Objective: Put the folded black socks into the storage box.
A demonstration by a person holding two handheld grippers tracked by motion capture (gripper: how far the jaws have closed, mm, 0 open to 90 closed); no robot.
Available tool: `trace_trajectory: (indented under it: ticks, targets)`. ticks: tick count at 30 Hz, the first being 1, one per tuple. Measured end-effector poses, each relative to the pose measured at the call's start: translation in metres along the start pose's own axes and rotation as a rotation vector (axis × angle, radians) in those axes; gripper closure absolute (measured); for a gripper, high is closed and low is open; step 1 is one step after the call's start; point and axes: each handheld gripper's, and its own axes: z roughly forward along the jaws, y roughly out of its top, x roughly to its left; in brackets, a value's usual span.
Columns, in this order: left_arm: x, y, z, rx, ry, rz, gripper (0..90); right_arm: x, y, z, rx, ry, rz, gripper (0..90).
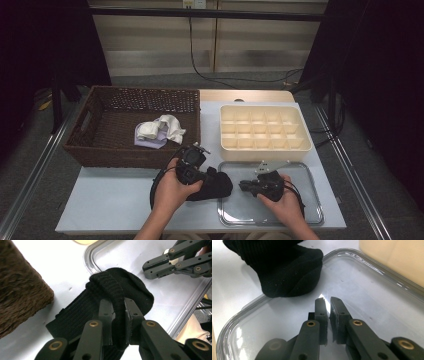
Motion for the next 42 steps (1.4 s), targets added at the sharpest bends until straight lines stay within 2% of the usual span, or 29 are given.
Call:
trace_trajectory:
  ticks: [8, 10, 17, 18, 22, 23, 31, 42]
  targets:
    - [-0.004, 0.000, 0.008, 0.007, 0.000, 0.015, 78.2, 0.001, 0.000, 0.000, 0.003, -0.001, -0.004, 84.2]
    - [-0.005, 0.000, 0.010, 0.021, 0.012, 0.031, 78.0, 0.001, 0.000, 0.000, 0.003, -0.001, -0.002, 84.0]
    - [-0.007, -0.001, 0.016, 0.006, 0.028, 0.038, 75.2, 0.001, 0.000, 0.000, 0.003, -0.001, -0.004, 83.7]
    - [-0.008, -0.001, 0.017, 0.019, 0.018, 0.040, 75.0, 0.001, 0.000, 0.000, 0.003, 0.001, -0.003, 83.8]
    - [-0.008, -0.001, 0.017, 0.006, 0.019, 0.041, 74.0, 0.001, 0.000, 0.000, 0.002, 0.002, -0.005, 83.7]
    - [-0.008, -0.001, 0.017, 0.005, 0.024, 0.047, 70.3, 0.001, 0.000, 0.000, 0.002, 0.001, -0.005, 83.5]
    - [-0.007, -0.001, 0.009, -0.030, 0.023, 0.035, 59.6, 0.001, 0.000, 0.001, -0.002, 0.005, -0.005, 83.3]
    - [-0.005, -0.003, -0.003, -0.058, 0.026, 0.020, 57.5, 0.001, 0.000, 0.001, 0.001, 0.001, -0.008, 83.2]
